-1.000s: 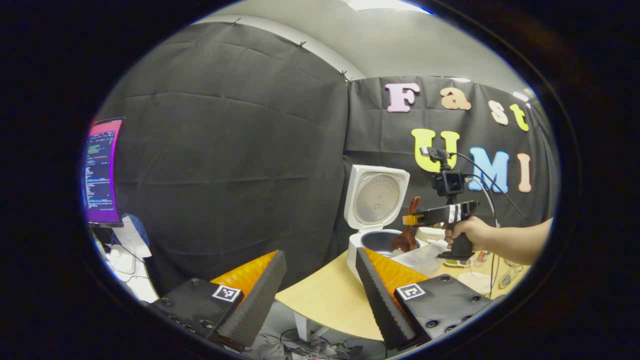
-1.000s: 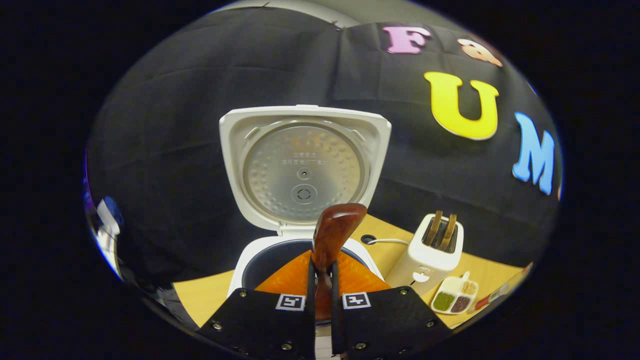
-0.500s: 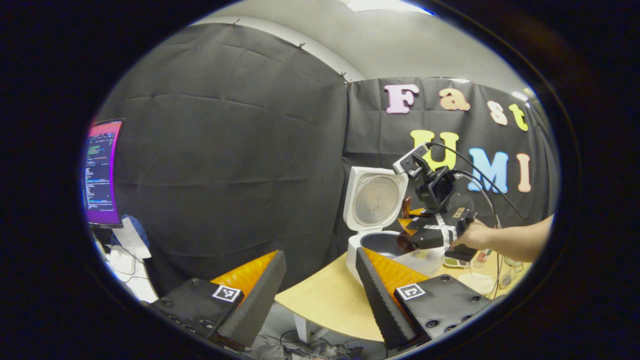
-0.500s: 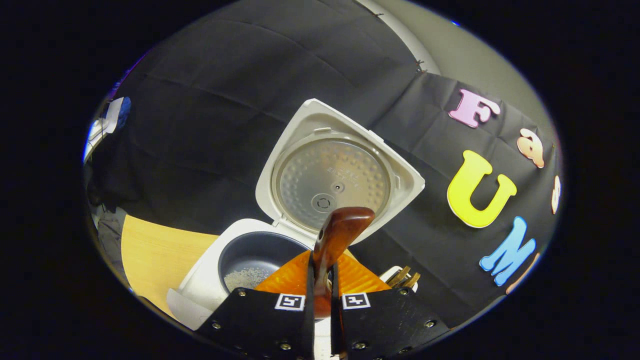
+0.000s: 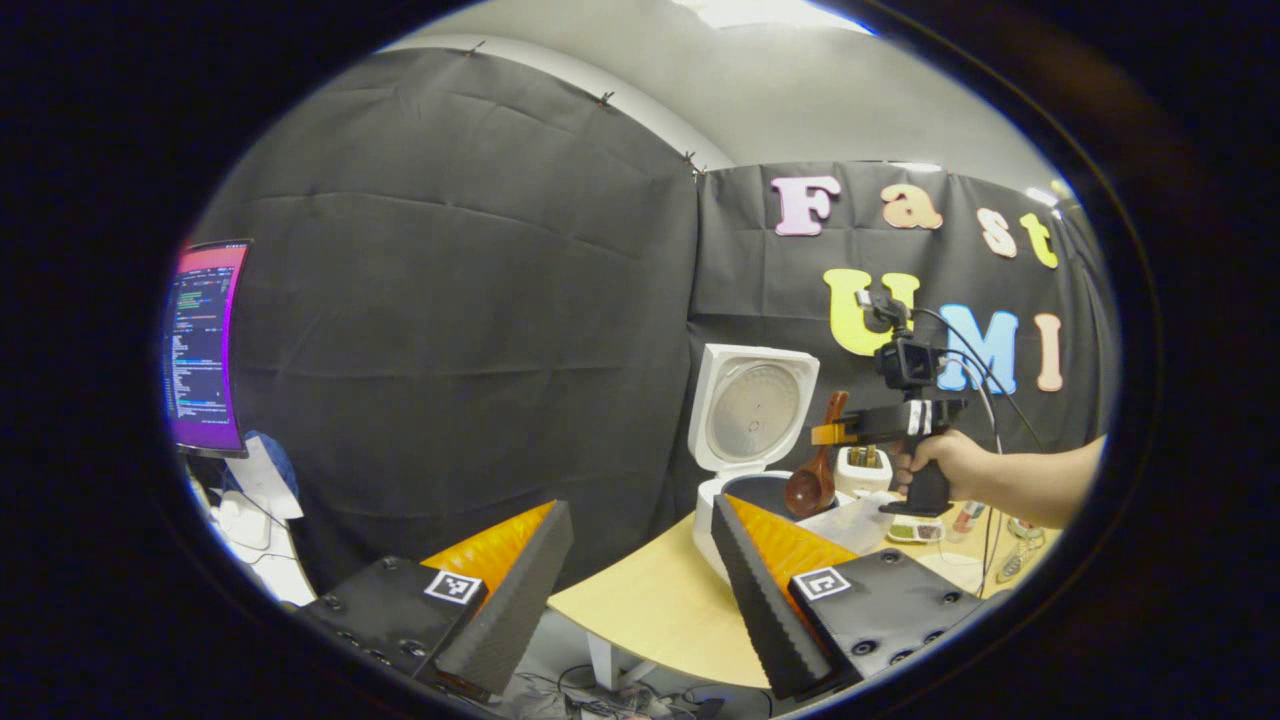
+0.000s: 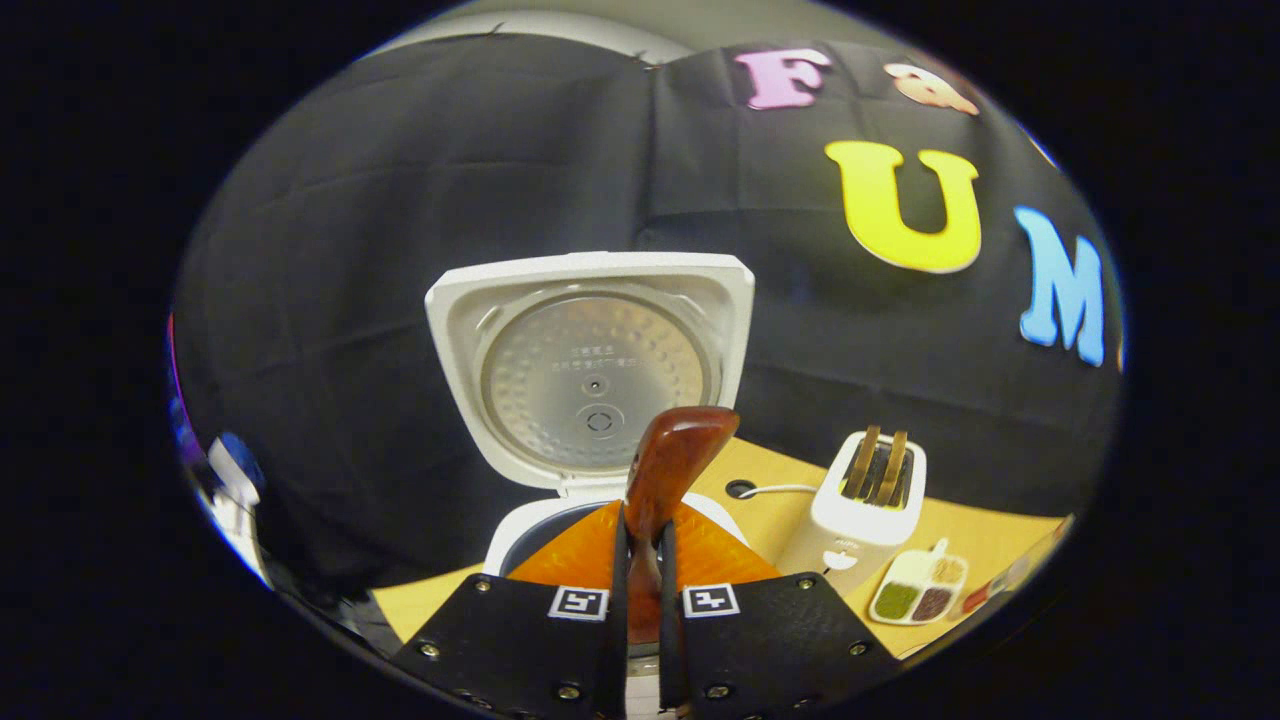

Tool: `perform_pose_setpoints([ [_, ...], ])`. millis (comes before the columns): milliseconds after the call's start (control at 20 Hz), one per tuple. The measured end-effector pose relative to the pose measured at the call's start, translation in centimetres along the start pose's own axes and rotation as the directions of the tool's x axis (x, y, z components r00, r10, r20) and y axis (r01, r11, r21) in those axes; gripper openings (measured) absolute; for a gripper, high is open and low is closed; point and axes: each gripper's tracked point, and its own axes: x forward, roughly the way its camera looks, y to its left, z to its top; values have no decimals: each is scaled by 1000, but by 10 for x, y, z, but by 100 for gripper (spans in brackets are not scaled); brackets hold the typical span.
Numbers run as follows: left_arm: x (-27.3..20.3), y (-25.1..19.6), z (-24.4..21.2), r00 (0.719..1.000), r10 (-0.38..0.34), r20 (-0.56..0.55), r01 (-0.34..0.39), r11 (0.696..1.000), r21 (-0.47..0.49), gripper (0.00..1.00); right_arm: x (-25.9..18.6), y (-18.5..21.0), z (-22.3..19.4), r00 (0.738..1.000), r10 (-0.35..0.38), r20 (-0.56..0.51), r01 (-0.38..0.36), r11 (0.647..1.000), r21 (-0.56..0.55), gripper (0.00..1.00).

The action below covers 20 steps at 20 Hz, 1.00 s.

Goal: Close the left gripper, press the button to open the rice cooker; take a wooden spoon from the chopstick holder with the right hand, scoop a spoonful of rice and pour it into the rice cooker, then put the wooden spoon back into the chopstick holder.

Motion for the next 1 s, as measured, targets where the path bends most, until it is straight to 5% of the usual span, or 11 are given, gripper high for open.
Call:
perform_pose_setpoints([
  [200,0,-2,9,1000,-14,17,14,1000,10,97,-11,-17,15,998,49,35,-59,923,381,13],
  [300,15,-13,20,999,-28,31,28,1000,7,99,-23,-39,18,998,8,61,-36,876,481,13],
  [500,35,-31,35,996,-72,51,71,997,20,97,-66,-73,28,992,-56,112,-14,838,545,13],
  [1000,60,-108,66,967,-231,111,227,973,46,97,-189,-193,35,934,-301,194,152,823,547,13],
])
